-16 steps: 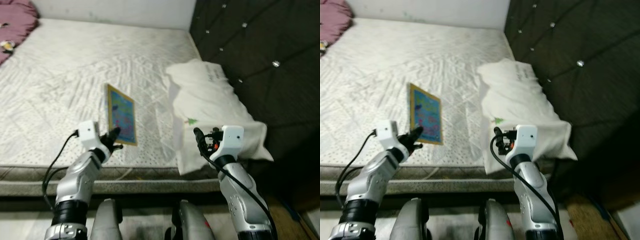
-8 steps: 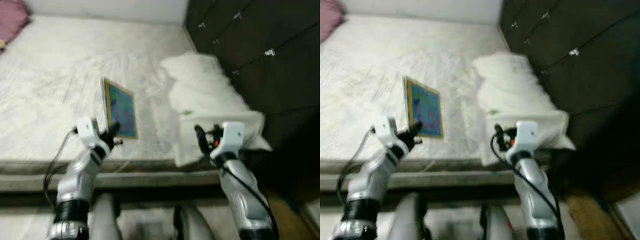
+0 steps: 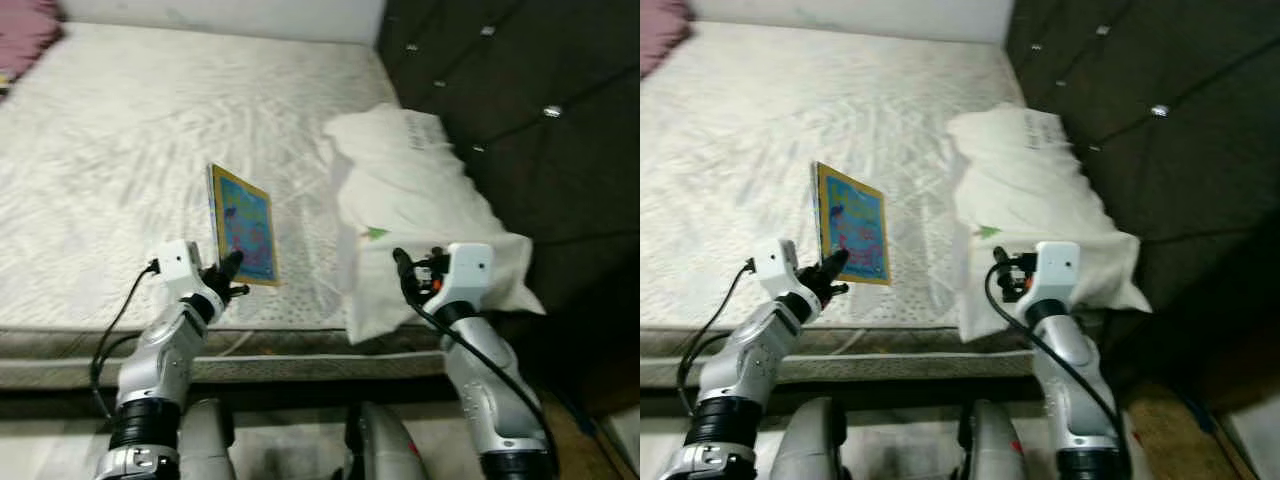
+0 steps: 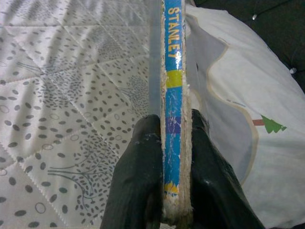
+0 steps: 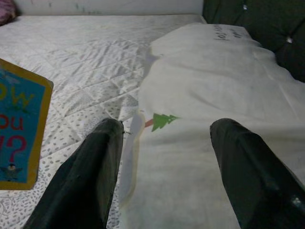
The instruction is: Clean up the room
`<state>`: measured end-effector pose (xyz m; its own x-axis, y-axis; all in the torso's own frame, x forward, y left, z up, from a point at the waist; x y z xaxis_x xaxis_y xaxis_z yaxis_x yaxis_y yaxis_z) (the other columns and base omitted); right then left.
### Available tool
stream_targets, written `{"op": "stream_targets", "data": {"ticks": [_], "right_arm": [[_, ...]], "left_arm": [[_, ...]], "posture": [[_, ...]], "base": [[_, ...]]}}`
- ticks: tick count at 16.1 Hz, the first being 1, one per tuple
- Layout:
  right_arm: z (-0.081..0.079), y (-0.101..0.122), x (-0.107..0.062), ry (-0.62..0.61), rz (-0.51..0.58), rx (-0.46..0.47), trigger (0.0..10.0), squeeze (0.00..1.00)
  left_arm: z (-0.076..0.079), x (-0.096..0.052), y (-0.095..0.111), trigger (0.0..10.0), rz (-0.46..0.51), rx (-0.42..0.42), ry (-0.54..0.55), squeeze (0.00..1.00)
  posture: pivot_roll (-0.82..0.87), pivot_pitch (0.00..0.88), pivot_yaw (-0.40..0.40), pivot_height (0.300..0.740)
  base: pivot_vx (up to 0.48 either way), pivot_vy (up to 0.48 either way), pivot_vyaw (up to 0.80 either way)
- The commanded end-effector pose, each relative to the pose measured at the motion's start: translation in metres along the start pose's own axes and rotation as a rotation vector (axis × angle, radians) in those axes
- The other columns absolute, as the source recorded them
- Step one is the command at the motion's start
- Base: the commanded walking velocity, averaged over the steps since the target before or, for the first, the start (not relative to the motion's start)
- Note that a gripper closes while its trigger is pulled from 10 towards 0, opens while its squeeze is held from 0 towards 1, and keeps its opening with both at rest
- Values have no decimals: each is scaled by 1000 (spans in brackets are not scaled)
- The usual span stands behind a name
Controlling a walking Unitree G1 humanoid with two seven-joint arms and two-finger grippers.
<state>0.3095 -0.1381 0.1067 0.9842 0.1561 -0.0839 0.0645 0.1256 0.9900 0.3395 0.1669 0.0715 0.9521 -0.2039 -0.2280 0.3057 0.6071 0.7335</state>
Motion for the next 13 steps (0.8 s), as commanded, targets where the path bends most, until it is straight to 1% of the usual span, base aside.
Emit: {"op": "stream_targets", "data": {"ticks": [1, 2, 3, 5, 7, 8, 10, 13], "right_arm": [[4, 1, -2, -5, 3, 2, 10000, 0], [3, 1, -2, -4, 1, 4, 10000, 0], [3, 1, -2, -1, 2, 0, 10000, 0], [3, 1, -2, -2, 4, -2, 10000, 0], [3, 2, -2, -3, 3, -5, 10000, 0], [3, 2, -2, -4, 6, -2, 10000, 0], [4, 1, -3, -6, 0, -7, 10000, 0], [3, 3, 0, -2, 4, -7, 10000, 0]], "left_arm": [[4, 2, 8, 10000, 27, -7, -10, 0], [4, 4, 7, 10000, 19, -12, -11, 0], [6, 7, 2, 10000, -2, -20, -11, 0], [9, 10, -1, 10000, -20, -22, -18, 0], [15, 13, -2, 10000, -25, -13, -39, 0], [16, 13, -3, 10000, -26, -22, -43, 0], [14, 13, 1, 10000, 1, -33, -42, 0], [11, 13, 6, 10000, 18, -46, -36, 0]], "posture": [[-64, 56, -104, 617], [-65, 56, -105, 612], [-66, 57, -105, 592], [-67, 59, -108, 572], [-71, 60, -108, 552], [-71, 60, -108, 543], [-72, 60, -109, 543], [-67, 59, -112, 543]], "base": [[0, 0, 0], [0, 0, 0], [0, 0, 0], [0, 0, 0], [0, 0, 0], [0, 0, 0], [0, 0, 0], [0, 0, 0]]}}
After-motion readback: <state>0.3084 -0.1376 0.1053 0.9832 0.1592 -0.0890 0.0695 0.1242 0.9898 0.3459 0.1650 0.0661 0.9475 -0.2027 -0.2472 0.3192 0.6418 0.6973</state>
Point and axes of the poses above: a point about 5 cm out from each wrist's last joint towards the gripper, its own x axis pointing out of the wrist towards the gripper, its own y axis along the axis of the wrist's last joint, z = x × y, the point moved 3 cm from there along x, pointing out of the wrist towards the gripper, and after that the axes turned 14 degrees about -x, right-handed, at the moved point
